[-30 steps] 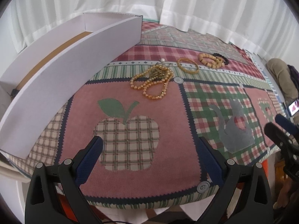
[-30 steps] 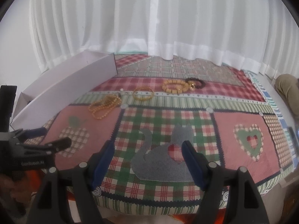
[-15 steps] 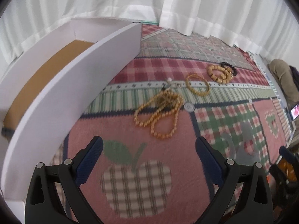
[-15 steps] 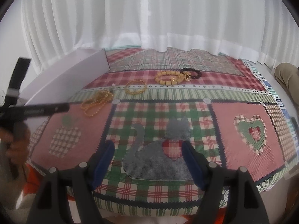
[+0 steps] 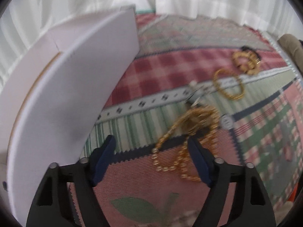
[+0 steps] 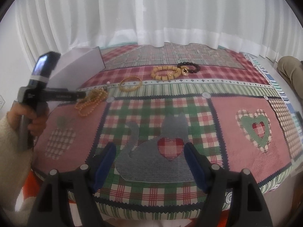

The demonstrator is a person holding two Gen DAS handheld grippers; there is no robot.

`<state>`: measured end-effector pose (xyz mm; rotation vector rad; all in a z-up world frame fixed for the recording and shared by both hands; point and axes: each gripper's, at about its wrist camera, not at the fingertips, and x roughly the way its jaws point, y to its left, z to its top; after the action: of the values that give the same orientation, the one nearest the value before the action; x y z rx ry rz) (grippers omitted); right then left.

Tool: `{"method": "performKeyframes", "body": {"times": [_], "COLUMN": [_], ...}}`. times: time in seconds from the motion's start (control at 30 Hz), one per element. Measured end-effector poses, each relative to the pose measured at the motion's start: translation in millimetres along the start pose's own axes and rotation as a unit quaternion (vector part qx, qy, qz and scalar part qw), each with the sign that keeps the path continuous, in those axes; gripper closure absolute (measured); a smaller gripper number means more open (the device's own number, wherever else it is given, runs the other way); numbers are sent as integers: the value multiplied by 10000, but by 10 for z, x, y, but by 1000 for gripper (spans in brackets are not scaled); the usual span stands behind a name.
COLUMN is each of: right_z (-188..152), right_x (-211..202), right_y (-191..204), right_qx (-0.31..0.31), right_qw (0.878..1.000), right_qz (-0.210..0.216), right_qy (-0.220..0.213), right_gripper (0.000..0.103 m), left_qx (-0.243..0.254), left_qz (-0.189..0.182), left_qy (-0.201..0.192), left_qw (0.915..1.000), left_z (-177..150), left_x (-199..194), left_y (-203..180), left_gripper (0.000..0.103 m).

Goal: Organize jewelry

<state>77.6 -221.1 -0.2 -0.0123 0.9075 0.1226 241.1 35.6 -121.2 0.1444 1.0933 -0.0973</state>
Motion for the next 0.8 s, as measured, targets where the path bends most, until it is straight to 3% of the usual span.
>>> {"method": "performKeyframes", "body": {"times": [0.1,0.13,0.17,0.2,0.27,0.4,0.53,0.7,0.8], "right_z": [3,4,7,10,18,21,22,51,52], "right_x": [25,32,41,49,55,44,35,1,-19], "right_y": [8,8,11,14,19,36,34,40,61], "right_qx": [-3,-6,-5,-2,-4,-24,-21,-31,-55], "right_qw": [10000,10000,10000,10000,10000,10000,10000,10000,10000], "right_qz": [7,3,4,8,7,-10,-14,2,24], "right_qy": [23,34,48,60,64,44,36,-17,-41], "right_gripper": [27,27,27,27,27,27,27,27,27], "left_qx": [-226,-286,-352,-340,-164,-340,-614,-351,-299], "left_qz": [-162,-198,-243,-240,-241,-507,-990,-1238,-1295], "left_qy": [-59,-61,-44,94,81,73,-337,-763,-753], "left_qw": [9996,9994,9991,9991,9995,9981,9926,9888,9883], "left_z": [-36,-40,-43,-52,-84,-117,-115,-216,-386], "left_x": [32,34,37,63,20,-111,-534,-1058,-1215], "left_y": [66,77,85,59,-32,-69,-18,-112,-137], "left_gripper": [30,36,58,64,97,98,98,98,98]}}
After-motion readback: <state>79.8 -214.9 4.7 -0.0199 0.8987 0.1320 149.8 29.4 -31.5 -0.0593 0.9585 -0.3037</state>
